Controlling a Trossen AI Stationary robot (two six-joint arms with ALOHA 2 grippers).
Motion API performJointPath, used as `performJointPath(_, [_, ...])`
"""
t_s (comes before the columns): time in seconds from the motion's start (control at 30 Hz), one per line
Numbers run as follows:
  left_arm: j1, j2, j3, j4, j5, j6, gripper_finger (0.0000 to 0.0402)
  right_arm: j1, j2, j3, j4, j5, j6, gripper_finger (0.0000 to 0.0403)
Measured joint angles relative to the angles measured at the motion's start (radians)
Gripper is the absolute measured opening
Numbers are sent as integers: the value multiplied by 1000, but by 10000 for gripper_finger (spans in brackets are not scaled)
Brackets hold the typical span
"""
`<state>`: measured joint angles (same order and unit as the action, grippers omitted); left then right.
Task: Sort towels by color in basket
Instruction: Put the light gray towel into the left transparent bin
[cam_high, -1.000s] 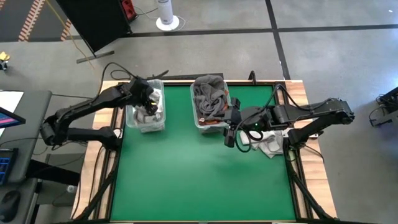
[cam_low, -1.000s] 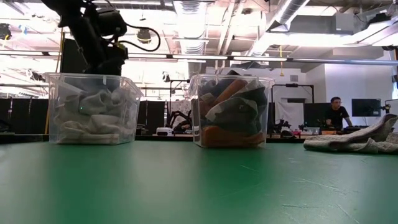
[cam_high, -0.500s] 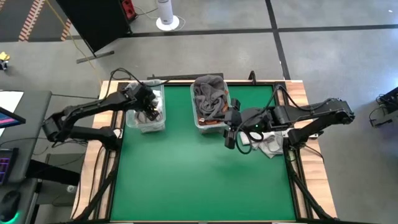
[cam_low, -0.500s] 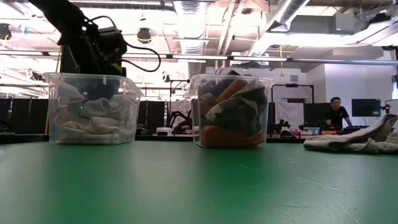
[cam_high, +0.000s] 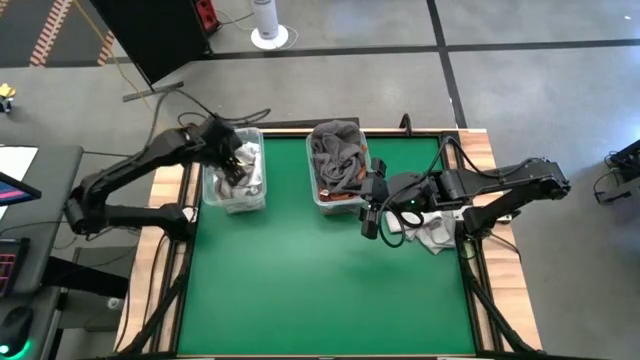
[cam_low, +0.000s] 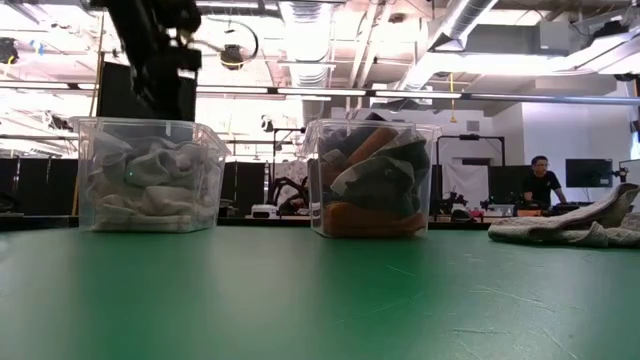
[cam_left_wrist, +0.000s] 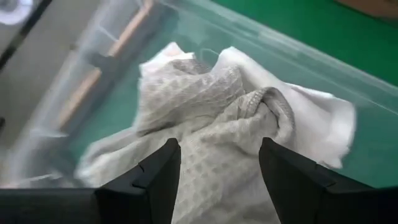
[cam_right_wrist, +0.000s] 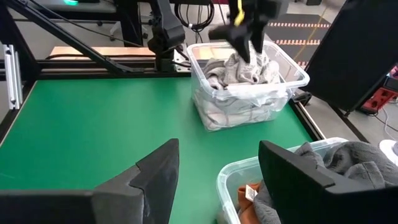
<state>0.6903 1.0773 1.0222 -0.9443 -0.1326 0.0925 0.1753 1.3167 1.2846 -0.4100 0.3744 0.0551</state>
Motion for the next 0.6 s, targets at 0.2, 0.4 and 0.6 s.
performJointPath(0.2, [-19,-14,124,-42,-2,138,208,0,0,0,1,0,-3,249])
performJointPath(0.4, [-14,45,87,-16,20,245,208,9,0,0,2,1,1,249])
performJointPath(0.6, [19,180,-14,49,17,199,208,29,0,0,2,1,-3,249])
